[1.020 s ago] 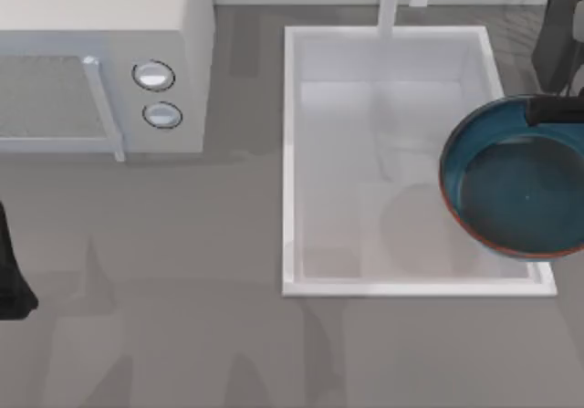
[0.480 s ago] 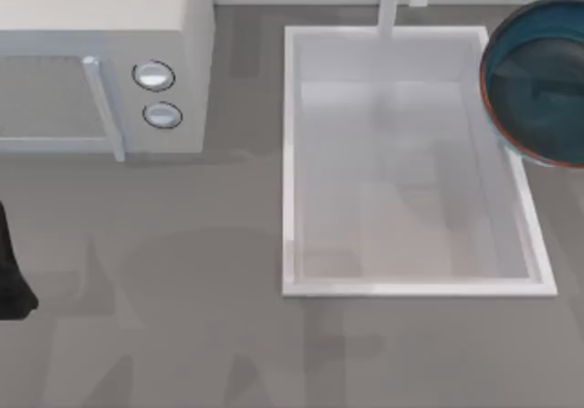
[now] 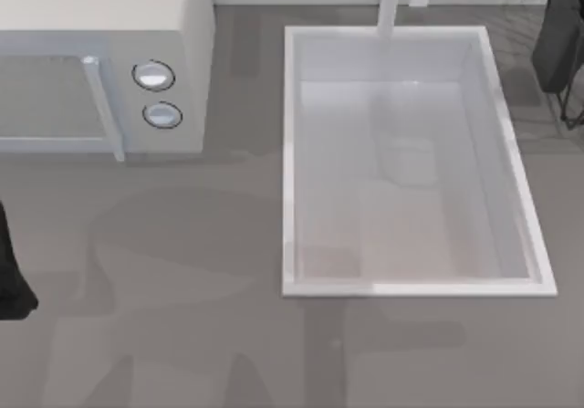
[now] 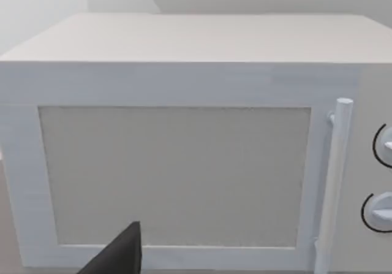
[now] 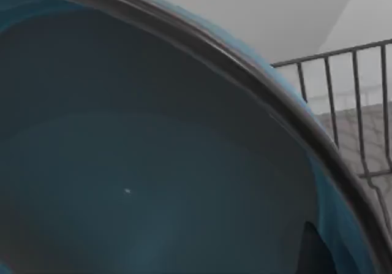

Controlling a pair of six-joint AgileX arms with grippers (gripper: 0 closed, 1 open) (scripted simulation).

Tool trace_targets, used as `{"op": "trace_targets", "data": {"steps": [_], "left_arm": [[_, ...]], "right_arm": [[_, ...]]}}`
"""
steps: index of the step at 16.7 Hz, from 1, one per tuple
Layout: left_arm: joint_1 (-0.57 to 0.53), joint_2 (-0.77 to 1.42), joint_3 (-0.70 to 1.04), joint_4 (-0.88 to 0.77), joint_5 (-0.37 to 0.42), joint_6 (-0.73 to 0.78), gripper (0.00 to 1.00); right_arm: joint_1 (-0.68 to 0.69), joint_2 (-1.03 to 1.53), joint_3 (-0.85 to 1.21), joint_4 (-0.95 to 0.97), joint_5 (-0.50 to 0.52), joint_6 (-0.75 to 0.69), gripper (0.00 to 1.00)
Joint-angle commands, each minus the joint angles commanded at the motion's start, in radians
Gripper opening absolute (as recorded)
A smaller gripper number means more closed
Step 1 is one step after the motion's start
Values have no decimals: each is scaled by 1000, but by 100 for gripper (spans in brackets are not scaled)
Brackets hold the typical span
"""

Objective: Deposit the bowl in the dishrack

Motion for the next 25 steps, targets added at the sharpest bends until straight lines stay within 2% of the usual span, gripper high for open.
{"op": "trace_targets", "data": {"steps": [3, 6, 11, 14, 17, 25], "left_arm": [[0, 0, 0, 0, 0, 0, 100], [0, 0, 0, 0, 0, 0, 100], [0, 0, 0, 0, 0, 0, 100], [0, 0, 0, 0, 0, 0, 100], [0, 0, 0, 0, 0, 0, 100], [0, 0, 0, 0, 0, 0, 100]], "right_arm": [[-160, -98, -73, 220, -106, -60, 0], [-269, -170, -122, 351, -178, -100, 0], [-301, -193, -136, 386, -200, -111, 0], [-295, -176, -132, 397, -191, -110, 0], [-275, -78, -140, 495, -147, -110, 0], [-103, 394, -227, 1072, 30, -113, 0]]}}
